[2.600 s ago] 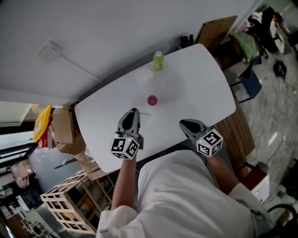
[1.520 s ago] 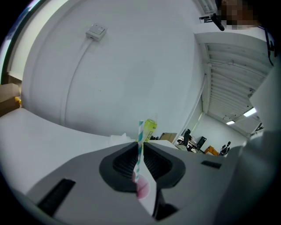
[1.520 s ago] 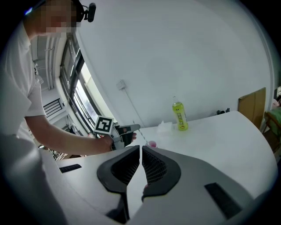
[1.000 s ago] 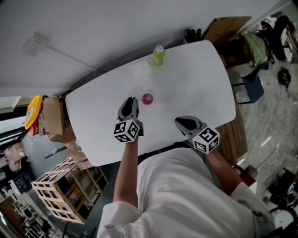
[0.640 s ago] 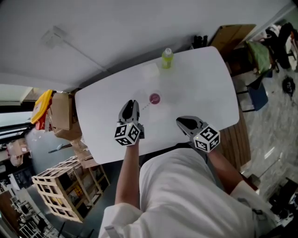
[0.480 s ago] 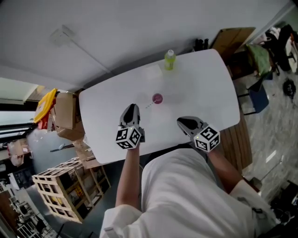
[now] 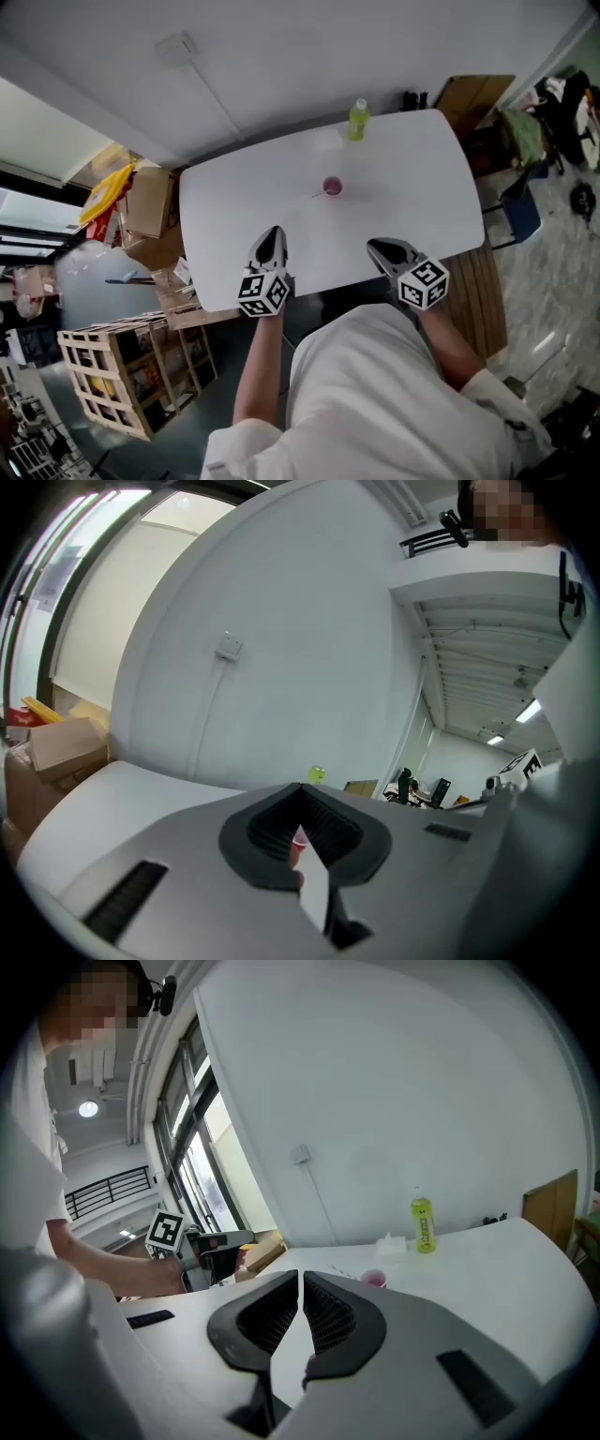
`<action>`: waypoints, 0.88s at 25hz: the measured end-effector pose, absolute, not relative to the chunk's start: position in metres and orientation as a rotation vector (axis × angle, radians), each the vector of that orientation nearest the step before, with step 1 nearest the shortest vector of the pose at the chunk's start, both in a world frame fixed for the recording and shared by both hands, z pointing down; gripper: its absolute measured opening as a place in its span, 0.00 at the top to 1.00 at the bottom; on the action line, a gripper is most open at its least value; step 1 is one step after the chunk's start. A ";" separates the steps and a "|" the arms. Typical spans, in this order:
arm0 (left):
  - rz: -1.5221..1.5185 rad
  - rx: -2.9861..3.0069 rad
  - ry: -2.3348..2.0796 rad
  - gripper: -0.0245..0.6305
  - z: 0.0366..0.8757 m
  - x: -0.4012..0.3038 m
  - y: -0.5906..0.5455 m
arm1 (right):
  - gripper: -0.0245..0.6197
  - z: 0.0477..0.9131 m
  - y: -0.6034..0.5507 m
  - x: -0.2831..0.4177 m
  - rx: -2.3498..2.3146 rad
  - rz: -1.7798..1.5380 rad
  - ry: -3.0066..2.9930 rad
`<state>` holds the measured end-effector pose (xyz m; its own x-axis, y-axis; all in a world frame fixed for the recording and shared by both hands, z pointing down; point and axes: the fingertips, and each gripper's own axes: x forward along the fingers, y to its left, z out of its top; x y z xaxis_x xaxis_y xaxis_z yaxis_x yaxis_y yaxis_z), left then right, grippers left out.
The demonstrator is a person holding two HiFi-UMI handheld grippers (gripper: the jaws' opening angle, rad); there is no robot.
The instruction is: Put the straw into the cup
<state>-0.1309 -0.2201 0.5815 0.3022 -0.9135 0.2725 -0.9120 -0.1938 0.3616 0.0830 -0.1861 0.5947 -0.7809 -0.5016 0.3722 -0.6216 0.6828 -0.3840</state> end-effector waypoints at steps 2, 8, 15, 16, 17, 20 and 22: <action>-0.010 2.134 -1.616 0.96 0.575 -0.133 -0.197 | 0.90 0.588 -0.172 0.084 0.920 0.721 -2.669; -0.051 2.134 -1.588 0.96 0.558 -0.139 -0.124 | 0.90 0.562 -0.132 0.093 0.972 0.645 -2.694; -0.069 2.175 -1.516 0.96 0.546 -0.126 -0.059 | 0.90 0.537 -0.086 0.116 1.112 0.562 -2.690; -0.069 2.182 -1.497 0.96 0.544 -0.121 -0.052 | 0.90 0.536 -0.080 0.121 1.127 0.558 -2.685; -0.068 2.189 -1.477 0.96 0.543 -0.117 -0.045 | 0.90 0.535 -0.074 0.125 1.139 0.555 -2.681; -0.063 2.214 -1.421 0.96 0.539 -0.101 -0.028 | 0.90 0.534 -0.061 0.139 1.161 0.543 -2.666; -0.066 2.221 -1.401 0.96 0.537 -0.094 -0.020 | 0.90 0.532 -0.056 0.145 1.161 0.522 -2.664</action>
